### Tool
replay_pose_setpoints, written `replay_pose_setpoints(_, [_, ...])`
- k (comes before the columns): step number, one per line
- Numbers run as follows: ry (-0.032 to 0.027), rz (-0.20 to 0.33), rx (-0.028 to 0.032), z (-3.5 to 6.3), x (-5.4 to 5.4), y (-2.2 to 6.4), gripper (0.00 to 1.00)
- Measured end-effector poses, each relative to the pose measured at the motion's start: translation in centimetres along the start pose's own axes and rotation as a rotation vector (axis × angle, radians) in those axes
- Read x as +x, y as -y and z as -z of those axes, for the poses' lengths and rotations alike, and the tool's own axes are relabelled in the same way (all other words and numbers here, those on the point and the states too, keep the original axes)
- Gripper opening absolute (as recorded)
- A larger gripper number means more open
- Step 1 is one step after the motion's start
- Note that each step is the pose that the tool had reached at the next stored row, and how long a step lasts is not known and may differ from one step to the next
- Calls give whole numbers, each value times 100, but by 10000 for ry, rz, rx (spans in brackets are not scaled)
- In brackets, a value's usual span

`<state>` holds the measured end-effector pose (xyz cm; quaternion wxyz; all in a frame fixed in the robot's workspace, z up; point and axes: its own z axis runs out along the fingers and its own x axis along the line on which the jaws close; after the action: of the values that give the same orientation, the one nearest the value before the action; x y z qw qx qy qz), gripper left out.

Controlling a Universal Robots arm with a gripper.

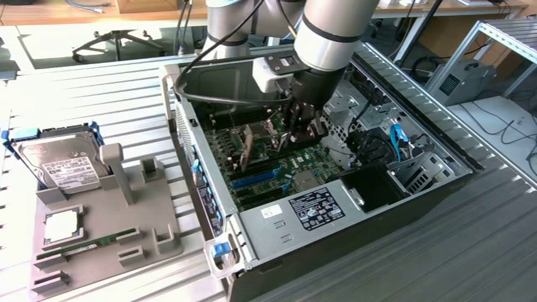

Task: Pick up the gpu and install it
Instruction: 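Insert the gpu into the slot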

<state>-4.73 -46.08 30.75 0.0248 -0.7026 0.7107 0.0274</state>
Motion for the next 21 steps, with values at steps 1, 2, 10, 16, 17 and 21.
replay_pose_setpoints(1, [0,0,0,0,11,0,26])
replay_pose_setpoints(2, [-1,1,0,-2,17,1,26])
replay_pose_setpoints(10, [0,0,0,-14,58,1,26])
replay_pose_setpoints(16, [-4,1,0,-23,67,1,26])
replay_pose_setpoints(17, [-4,0,0,-24,66,1,26])
replay_pose_setpoints(21, [-8,0,0,-24,67,1,26])
